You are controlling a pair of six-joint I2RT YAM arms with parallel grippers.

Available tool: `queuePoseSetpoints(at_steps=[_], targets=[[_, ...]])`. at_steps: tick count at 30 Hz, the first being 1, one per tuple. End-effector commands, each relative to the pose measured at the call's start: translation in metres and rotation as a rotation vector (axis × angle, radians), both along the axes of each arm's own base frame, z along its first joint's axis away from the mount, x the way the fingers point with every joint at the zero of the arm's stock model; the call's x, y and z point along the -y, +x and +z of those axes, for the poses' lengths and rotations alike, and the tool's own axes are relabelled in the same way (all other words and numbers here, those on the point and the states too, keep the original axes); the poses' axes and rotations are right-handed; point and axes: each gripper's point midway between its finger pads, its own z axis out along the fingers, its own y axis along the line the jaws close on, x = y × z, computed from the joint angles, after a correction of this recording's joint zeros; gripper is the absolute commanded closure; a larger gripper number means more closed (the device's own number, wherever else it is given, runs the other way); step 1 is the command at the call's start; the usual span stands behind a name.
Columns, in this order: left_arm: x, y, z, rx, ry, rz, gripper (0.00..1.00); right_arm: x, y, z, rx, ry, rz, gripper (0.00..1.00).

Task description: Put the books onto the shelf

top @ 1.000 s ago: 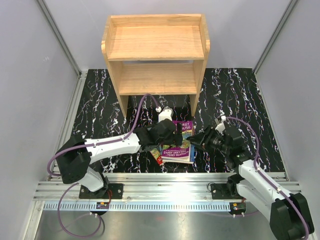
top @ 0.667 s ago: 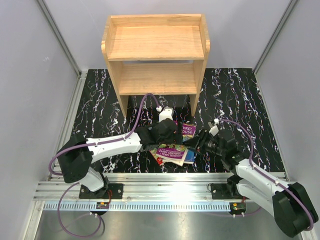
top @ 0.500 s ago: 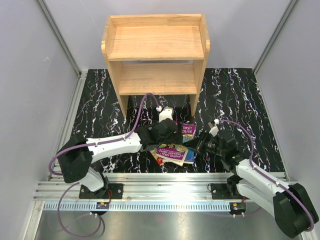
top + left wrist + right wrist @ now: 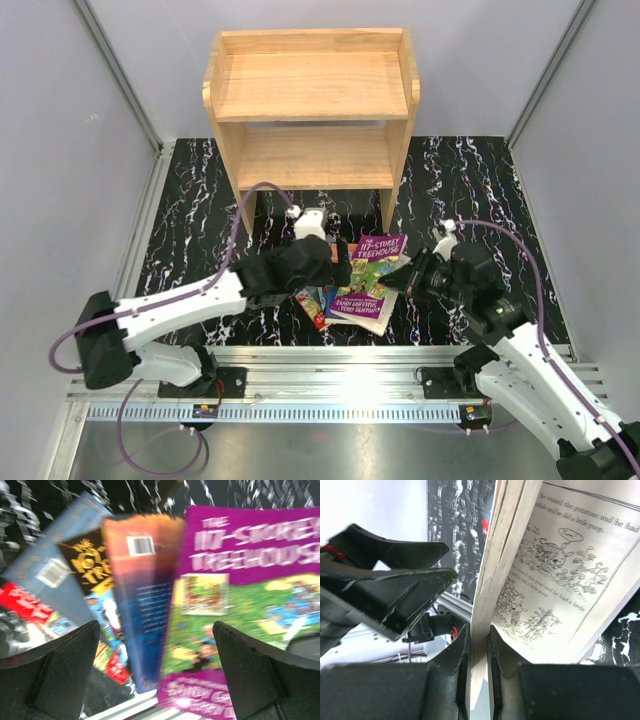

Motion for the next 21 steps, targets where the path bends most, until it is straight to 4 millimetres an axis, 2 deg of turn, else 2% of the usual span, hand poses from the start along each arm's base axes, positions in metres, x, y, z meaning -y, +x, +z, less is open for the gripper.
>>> queuePoseSetpoints(at_steps=[1, 2, 3, 4, 5, 7, 8, 9, 10, 11, 12, 13, 14, 15, 16, 17, 18, 19, 20, 21], targets=[[-0.028, 0.005, 0.041, 0.090, -0.022, 0.069, 0.01, 0.001, 0.000, 0.059, 0.126, -0.028, 0.040, 1.00], [-0.037, 0.001, 0.050, 0.103, -0.042, 0.081, 0.01, -0.001, 0.001, 0.089, 0.188, -0.012, 0.053, 1.00], [-0.042, -0.001, 0.051, 0.104, -0.049, 0.085, 0.01, -0.001, 0.003, 0.102, 0.204, -0.009, 0.058, 1.00], [-0.049, -0.004, 0.046, 0.101, -0.044, 0.089, 0.01, -0.005, 0.005, 0.129, 0.236, 0.005, 0.073, 1.00], [-0.056, -0.008, 0.053, 0.111, -0.074, 0.095, 0.01, -0.007, 0.006, 0.145, 0.263, 0.009, 0.085, 1.00], [-0.067, -0.013, 0.046, 0.105, -0.069, 0.106, 0.01, -0.013, 0.012, 0.166, 0.272, 0.012, 0.107, 1.00], [-0.077, -0.017, 0.047, 0.103, -0.074, 0.118, 0.01, -0.013, 0.011, 0.208, 0.356, 0.041, 0.111, 1.00], [-0.082, -0.019, 0.046, 0.102, -0.070, 0.126, 0.01, -0.014, 0.013, 0.225, 0.380, 0.047, 0.117, 1.00], [-0.088, -0.021, 0.045, 0.101, -0.066, 0.133, 0.01, -0.023, 0.022, 0.229, 0.353, 0.037, 0.141, 1.00], [-0.097, -0.025, 0.044, 0.101, -0.062, 0.144, 0.01, -0.023, 0.018, 0.273, 0.440, 0.074, 0.157, 1.00], [-0.102, -0.027, 0.044, 0.100, -0.059, 0.149, 0.01, -0.027, 0.018, 0.290, 0.467, 0.091, 0.176, 1.00], [-0.112, -0.030, 0.044, 0.104, -0.060, 0.161, 0.01, -0.035, 0.021, 0.319, 0.505, 0.126, 0.211, 1.00], [-0.115, -0.032, 0.045, 0.107, -0.065, 0.164, 0.01, -0.039, 0.023, 0.332, 0.523, 0.141, 0.228, 1.00], [-0.119, -0.034, 0.045, 0.106, -0.069, 0.164, 0.01, -0.050, 0.037, 0.334, 0.506, 0.147, 0.252, 1.00], [-0.124, -0.036, 0.049, 0.115, -0.087, 0.170, 0.01, -0.049, 0.031, 0.365, 0.570, 0.184, 0.257, 1.00], [-0.127, -0.038, 0.049, 0.116, -0.088, 0.170, 0.01, -0.052, 0.035, 0.374, 0.585, 0.197, 0.265, 1.00], [-0.130, -0.039, 0.047, 0.113, -0.085, 0.173, 0.01, -0.062, 0.051, 0.372, 0.568, 0.197, 0.272, 1.00], [-0.134, -0.041, 0.050, 0.118, -0.100, 0.173, 0.01, -0.062, 0.048, 0.395, 0.625, 0.225, 0.278, 1.00], [-0.137, -0.042, 0.049, 0.116, -0.097, 0.175, 0.01, -0.065, 0.055, 0.400, 0.634, 0.229, 0.277, 1.00], [-0.138, -0.044, 0.049, 0.117, -0.098, 0.173, 0.01, -0.079, 0.077, 0.391, 0.600, 0.224, 0.291, 1.00]])
